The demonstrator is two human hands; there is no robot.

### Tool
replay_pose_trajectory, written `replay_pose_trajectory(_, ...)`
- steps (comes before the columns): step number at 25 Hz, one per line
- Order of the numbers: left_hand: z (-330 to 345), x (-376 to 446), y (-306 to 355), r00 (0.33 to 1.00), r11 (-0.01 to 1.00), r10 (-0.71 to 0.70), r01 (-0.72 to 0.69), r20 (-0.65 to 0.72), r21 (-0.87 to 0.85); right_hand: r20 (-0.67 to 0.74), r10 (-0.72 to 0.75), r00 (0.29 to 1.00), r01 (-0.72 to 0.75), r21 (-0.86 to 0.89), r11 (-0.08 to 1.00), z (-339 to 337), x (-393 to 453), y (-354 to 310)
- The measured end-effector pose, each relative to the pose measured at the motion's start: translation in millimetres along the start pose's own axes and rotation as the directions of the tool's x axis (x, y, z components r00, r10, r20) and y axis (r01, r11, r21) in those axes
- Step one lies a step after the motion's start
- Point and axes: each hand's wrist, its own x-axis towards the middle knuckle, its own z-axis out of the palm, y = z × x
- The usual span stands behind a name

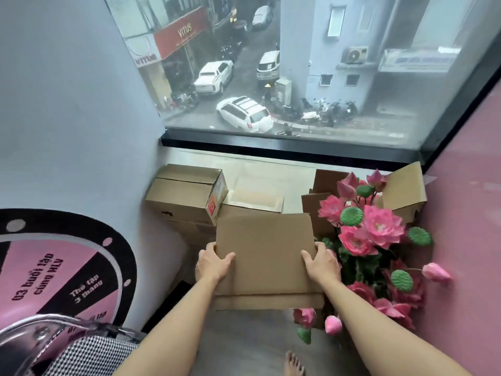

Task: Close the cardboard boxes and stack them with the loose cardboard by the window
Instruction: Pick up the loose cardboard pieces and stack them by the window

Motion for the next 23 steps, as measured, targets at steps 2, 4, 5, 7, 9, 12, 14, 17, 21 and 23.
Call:
replay_pose_trajectory(2, -3, 33, 21, 1.0, 0.999, -0.013, 0.014, 0.019, -0.039, 0.013, 0.002, 1.0, -0.002, -0.017, 1.0, -2, 38, -18)
replay_pose_trajectory(4, -2, 64, 35, 0.999, 0.999, -0.02, 0.022, 0.048, -0.043, 0.033, 0.009, 0.999, -0.008, -0.031, 0.999, 3, 71, -31)
replay_pose_trajectory(5, 0, 81, 41, 0.998, 0.999, -0.022, 0.024, 0.066, -0.029, 0.042, 0.02, 0.999, -0.018, -0.035, 0.999, 7, 87, -36)
replay_pose_trajectory(7, 4, 119, 54, 0.996, 1.0, -0.013, 0.014, 0.093, -0.011, 0.047, 0.046, 0.998, -0.044, -0.033, 0.998, 15, 120, -46)
replay_pose_trajectory(9, 8, 159, 67, 0.991, 1.0, 0.002, -0.003, 0.13, 0.011, 0.051, 0.075, 0.996, -0.073, -0.036, 0.997, 29, 151, -54)
replay_pose_trajectory(12, 10, 229, 86, 0.981, 0.998, 0.027, -0.036, 0.192, 0.047, 0.066, 0.152, 0.986, -0.151, -0.026, 0.988, 49, 197, -73)
replay_pose_trajectory(14, 13, 271, 95, 0.974, 0.997, 0.021, -0.038, 0.226, 0.072, 0.091, 0.199, 0.976, -0.197, -0.024, 0.98, 63, 223, -86)
replay_pose_trajectory(17, 25, 325, 105, 0.966, 0.995, 0.001, -0.027, 0.257, 0.099, 0.099, 0.252, 0.963, -0.252, -0.009, 0.968, 80, 262, -100)
replay_pose_trajectory(21, 51, 379, 100, 0.959, 0.98, -0.026, -0.031, 0.282, 0.196, 0.144, 0.312, 0.939, -0.313, -0.013, 0.95, 112, 303, -105)
replay_pose_trajectory(23, 67, 399, 99, 0.956, 0.974, -0.031, -0.037, 0.292, 0.225, 0.156, 0.335, 0.929, -0.336, -0.018, 0.942, 127, 320, -101)
